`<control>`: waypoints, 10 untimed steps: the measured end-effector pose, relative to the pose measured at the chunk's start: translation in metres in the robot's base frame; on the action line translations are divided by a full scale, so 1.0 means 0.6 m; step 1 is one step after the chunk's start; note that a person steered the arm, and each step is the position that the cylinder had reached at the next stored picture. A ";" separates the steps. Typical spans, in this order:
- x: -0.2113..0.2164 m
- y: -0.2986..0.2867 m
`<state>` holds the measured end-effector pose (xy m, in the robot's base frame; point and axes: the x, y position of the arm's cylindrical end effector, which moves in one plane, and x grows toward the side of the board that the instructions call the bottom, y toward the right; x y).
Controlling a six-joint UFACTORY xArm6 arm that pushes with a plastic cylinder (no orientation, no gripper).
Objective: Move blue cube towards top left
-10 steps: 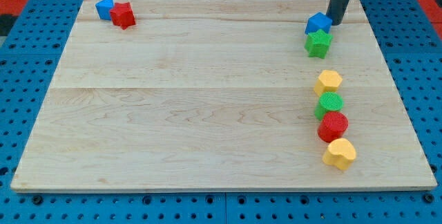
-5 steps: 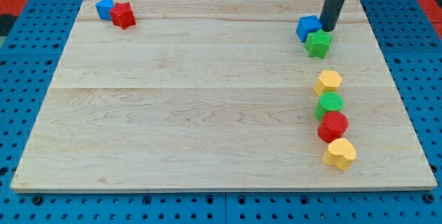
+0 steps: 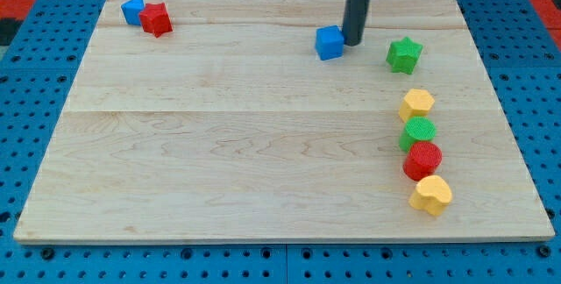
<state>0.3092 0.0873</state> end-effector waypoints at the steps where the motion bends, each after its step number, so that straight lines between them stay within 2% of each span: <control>1: 0.014 -0.033; 4: 0.056 -0.095; 8: 0.009 -0.196; 10: 0.027 -0.234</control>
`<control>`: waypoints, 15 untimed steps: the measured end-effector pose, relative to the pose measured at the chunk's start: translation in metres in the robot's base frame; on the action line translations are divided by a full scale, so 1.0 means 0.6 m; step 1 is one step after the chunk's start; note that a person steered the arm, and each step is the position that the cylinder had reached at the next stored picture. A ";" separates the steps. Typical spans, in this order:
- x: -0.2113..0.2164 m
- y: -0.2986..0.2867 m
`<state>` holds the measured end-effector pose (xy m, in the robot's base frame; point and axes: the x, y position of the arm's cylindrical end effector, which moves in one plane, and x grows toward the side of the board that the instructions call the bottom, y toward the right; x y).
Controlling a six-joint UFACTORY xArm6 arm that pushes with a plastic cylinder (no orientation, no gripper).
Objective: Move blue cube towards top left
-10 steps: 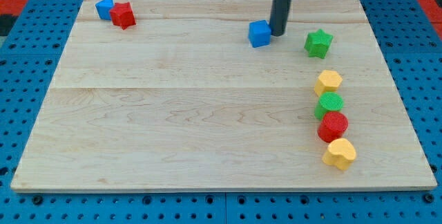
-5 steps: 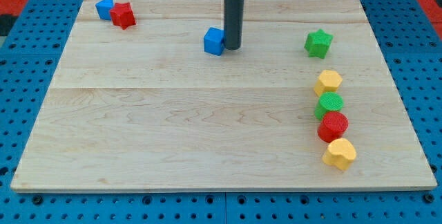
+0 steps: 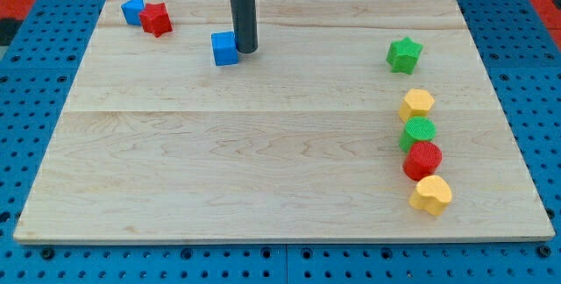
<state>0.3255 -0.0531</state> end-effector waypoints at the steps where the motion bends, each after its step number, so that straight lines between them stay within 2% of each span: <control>1: 0.006 -0.008; 5: 0.007 -0.157; 7: 0.036 -0.232; 10: 0.061 -0.255; 13: 0.061 -0.347; 15: 0.052 -0.325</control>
<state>0.3568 -0.2480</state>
